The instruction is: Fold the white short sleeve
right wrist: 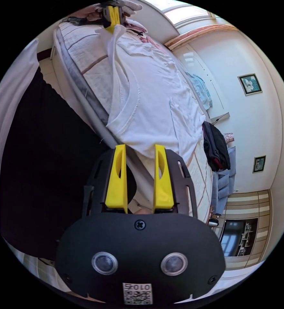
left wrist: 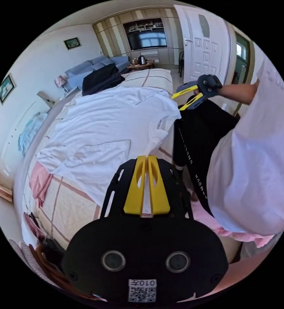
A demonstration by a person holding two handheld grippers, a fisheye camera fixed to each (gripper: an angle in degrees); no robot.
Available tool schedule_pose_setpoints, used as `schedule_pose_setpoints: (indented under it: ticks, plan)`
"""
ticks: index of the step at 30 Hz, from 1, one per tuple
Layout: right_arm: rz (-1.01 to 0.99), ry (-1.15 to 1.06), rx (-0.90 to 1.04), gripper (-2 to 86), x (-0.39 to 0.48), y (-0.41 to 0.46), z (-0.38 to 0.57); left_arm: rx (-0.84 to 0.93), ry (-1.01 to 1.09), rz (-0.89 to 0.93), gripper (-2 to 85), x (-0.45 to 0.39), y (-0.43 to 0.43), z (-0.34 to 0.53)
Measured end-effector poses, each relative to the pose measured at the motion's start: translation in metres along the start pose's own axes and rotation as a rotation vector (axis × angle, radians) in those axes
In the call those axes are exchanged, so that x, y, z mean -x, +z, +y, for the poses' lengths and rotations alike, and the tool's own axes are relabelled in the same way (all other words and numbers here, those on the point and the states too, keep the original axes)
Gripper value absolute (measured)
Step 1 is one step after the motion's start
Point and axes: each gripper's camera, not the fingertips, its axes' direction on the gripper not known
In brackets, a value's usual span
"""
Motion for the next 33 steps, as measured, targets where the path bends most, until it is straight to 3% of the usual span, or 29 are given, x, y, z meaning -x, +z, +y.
schedule_pose_setpoints:
  ticks: [7, 25, 30, 33]
  plan:
    - [0.008, 0.071, -0.043, 12.2, -0.024, 0.003, -0.001, -0.037, -0.159, 0.166, -0.2, 0.107, 0.0, -0.002]
    - [0.015, -0.024, -0.059, 6.2, -0.087, 0.034, 0.018, -0.101, -0.321, 0.26, -0.2, 0.214, 0.012, 0.032]
    - [-0.266, 0.201, -0.156, 3.3, -0.179, 0.02, 0.039, -0.071, -0.331, 0.284, -0.2, 0.232, 0.013, 0.035]
    - [-0.536, 0.397, -0.101, 3.6, -0.256, 0.046, 0.047, -0.042, -0.349, 0.301, -0.2, 0.247, 0.015, 0.034]
